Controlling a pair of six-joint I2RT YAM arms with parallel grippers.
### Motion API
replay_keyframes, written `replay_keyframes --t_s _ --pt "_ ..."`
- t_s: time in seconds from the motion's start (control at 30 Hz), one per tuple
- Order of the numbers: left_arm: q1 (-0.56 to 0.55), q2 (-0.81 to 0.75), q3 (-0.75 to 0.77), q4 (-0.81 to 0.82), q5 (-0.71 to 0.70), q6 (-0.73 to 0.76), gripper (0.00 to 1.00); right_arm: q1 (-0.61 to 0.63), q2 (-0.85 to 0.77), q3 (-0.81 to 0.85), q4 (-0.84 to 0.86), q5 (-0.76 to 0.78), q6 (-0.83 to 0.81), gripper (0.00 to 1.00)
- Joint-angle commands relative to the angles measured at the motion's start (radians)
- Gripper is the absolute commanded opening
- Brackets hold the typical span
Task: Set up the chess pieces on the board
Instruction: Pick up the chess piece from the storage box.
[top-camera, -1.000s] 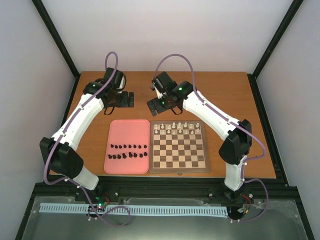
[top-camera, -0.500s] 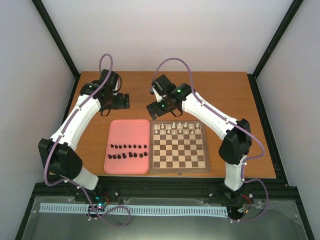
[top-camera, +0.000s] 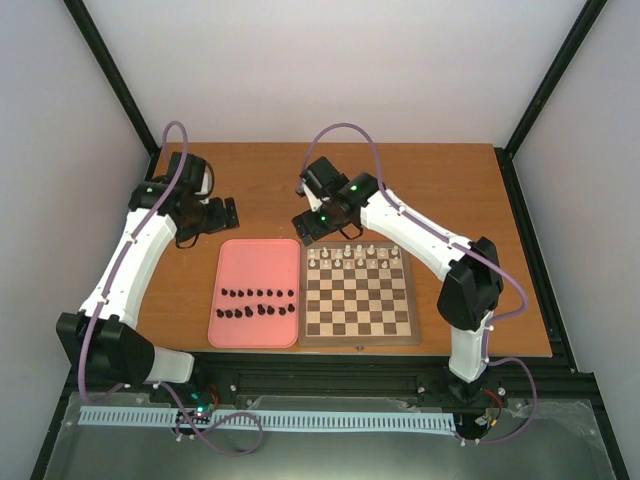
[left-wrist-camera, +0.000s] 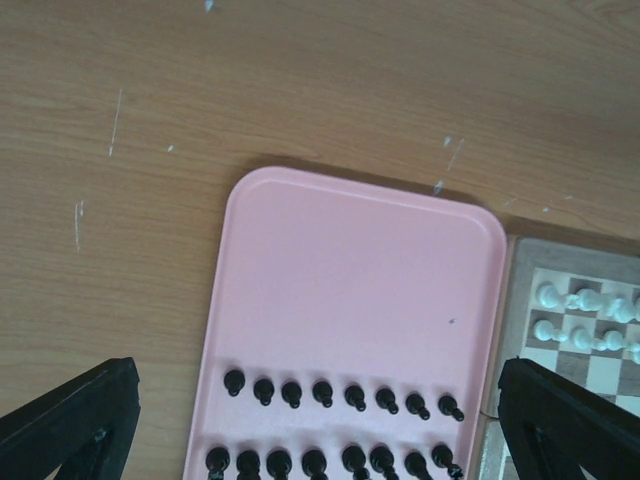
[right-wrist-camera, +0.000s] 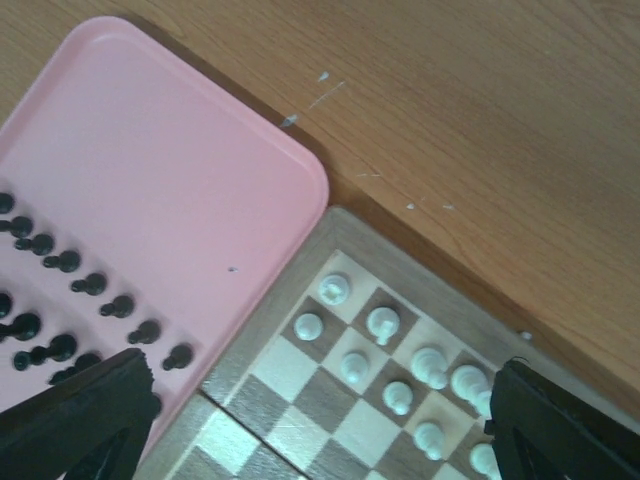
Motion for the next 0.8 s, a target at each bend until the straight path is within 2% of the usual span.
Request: replay_keyframes --t_s 0.0,0.1,0.27,0.33,0.43,0.77 --pt "0.051 -0.014 -0.045 -0.009 0.046 0.035 1.0 0.079 -0.002 0.041 0.02 0.003 0.035 0.87" --pt "0.095 -0.02 -0.061 0.004 0.102 0.031 1.0 0.144 0.039 0.07 0.007 -0.033 0.054 0.76" --pt "0.14 -0.021 -0.117 0.036 0.091 0.027 1.0 0.241 0.094 0.063 0.02 -0.088 0.064 0.62" --pt "0.147 -0.023 -0.139 0.053 0.118 0.014 1.0 0.261 0.118 0.062 0.017 -0.101 0.07 0.52" --pt "0.148 -0.016 -0.161 0.078 0.169 0.008 1.0 0.267 0.139 0.039 0.004 -0.105 0.089 0.32" --pt "0.149 0.005 -0.152 0.094 0.23 0.007 1.0 0.266 0.165 -0.05 0.019 -0.096 0.137 0.26"
